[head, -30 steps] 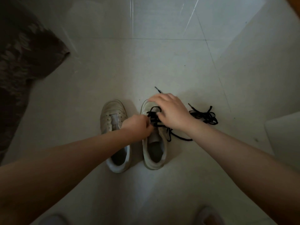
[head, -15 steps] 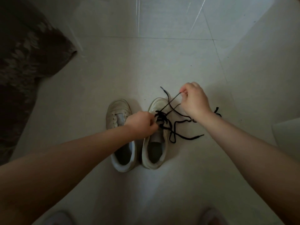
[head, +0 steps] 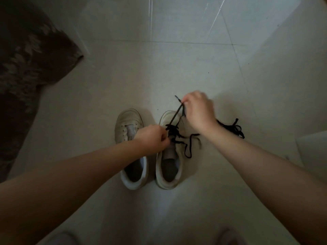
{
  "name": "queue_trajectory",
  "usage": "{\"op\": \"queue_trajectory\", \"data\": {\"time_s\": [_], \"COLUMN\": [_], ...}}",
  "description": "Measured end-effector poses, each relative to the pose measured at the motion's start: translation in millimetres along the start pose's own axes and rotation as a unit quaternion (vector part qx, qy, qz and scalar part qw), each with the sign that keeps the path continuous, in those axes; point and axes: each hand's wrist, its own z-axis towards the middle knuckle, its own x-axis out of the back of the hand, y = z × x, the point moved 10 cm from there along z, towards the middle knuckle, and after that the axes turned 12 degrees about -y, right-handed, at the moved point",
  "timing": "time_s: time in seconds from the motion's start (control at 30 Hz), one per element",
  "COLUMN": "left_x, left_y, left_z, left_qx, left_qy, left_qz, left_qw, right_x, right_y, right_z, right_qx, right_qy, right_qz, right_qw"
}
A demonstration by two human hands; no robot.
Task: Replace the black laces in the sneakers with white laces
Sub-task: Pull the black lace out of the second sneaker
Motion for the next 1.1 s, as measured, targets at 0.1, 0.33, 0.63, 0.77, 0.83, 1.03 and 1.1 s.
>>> {"op": "queue_trajectory", "data": {"time_s": [0.1,0.33,0.63,0.77,0.83,1.03,1.1], "left_x": [1.4,1.5,-1.1,-2.7,-1.0,-3.5,-4.5], "left_y": [1.0,5.0,1.4,1.6,2.2,-2.7,-3.7], "left_z": [1.1,6.0,1.8,1.8,1.6,1.1,1.7], "left_qx": [-0.004,0.002,-0.002,-0.005,-0.009,-0.011,-0.01], "left_qy": [0.003,0.008,-0.003,-0.001,0.008,0.025,0.02], "left_qz": [-0.003,0.015,-0.006,-0.005,-0.01,-0.04,-0.037], "left_qw": [1.0,1.0,1.0,1.0,1.0,0.999,0.999], "right_x": [6.5,-66.4,35.7,-9.4,-43.0,-34.6,-6.9], "right_y": [32.0,-54.7,19.1,-10.4,-41.9,-47.9,-23.1], "right_z": [10.9,-25.0,17.3,7.9,-13.5,-11.7,4.1], "right_qx": [-0.079,0.224,-0.023,0.09,0.181,0.17,0.076], "right_qy": [-0.045,-0.255,0.033,-0.141,-0.231,-0.164,-0.102], "right_qz": [0.012,-0.125,0.101,0.014,-0.034,-0.054,0.077], "right_qw": [0.996,0.932,0.994,0.986,0.955,0.97,0.989]}}
